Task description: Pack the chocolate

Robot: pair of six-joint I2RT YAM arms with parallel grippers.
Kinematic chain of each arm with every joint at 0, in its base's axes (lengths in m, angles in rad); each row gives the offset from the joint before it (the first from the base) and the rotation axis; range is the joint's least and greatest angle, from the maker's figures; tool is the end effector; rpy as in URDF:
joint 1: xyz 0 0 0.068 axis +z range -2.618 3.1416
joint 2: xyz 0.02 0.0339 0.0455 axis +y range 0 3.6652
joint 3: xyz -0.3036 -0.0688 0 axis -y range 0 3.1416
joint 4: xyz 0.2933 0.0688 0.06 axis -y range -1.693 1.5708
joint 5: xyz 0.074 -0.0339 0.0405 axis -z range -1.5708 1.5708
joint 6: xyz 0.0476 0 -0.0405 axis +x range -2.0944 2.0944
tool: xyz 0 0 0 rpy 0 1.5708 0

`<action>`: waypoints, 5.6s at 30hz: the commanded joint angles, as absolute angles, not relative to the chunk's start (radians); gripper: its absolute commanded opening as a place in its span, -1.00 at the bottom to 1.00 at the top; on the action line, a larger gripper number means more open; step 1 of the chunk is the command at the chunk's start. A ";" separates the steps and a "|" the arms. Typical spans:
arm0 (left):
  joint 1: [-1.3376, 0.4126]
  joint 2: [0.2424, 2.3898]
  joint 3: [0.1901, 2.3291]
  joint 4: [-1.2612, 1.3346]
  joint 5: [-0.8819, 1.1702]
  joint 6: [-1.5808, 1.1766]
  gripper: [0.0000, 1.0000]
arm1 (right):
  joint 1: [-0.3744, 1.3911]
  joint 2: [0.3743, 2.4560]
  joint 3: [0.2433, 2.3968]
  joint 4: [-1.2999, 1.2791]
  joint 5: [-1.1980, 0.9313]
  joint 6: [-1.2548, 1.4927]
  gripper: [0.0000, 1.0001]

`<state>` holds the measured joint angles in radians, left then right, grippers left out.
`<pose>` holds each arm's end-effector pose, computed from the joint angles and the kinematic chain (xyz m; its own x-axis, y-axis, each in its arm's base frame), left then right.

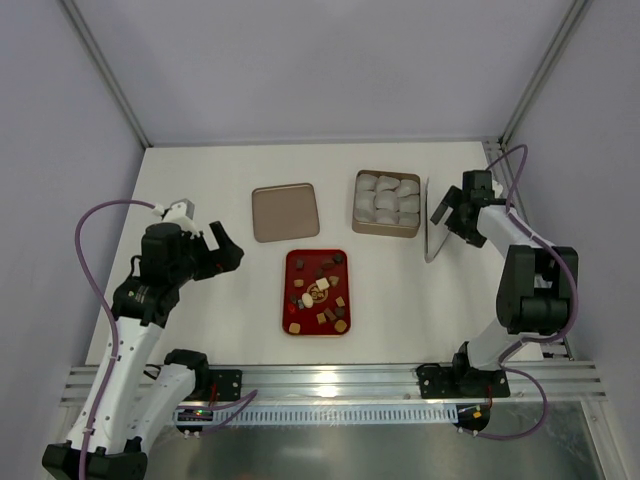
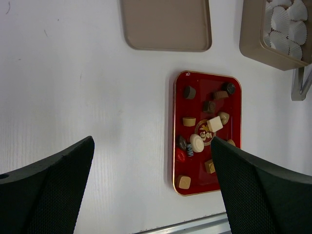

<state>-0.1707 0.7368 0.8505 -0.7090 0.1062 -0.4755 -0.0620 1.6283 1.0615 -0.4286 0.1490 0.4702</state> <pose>0.1767 -0.0356 0.3423 -0.6082 -0.3571 -0.7089 -0.0259 0.9016 -0.4319 0.3818 -0.0308 0.2082 -0.6822 0.4913 -0.5415 0.5059 0.8519 0.1355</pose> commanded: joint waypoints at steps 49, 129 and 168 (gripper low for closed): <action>-0.186 0.756 0.850 -0.678 0.133 -0.483 0.99 | 0.060 1.925 1.330 -0.586 0.218 0.374 0.65; -0.195 0.810 0.851 -0.687 0.118 -0.485 0.99 | 0.779 1.227 1.149 -0.759 -0.025 0.480 -0.09; -0.193 0.804 0.851 -0.689 0.124 -0.485 0.99 | 0.972 1.354 1.115 -0.836 0.038 0.485 -0.12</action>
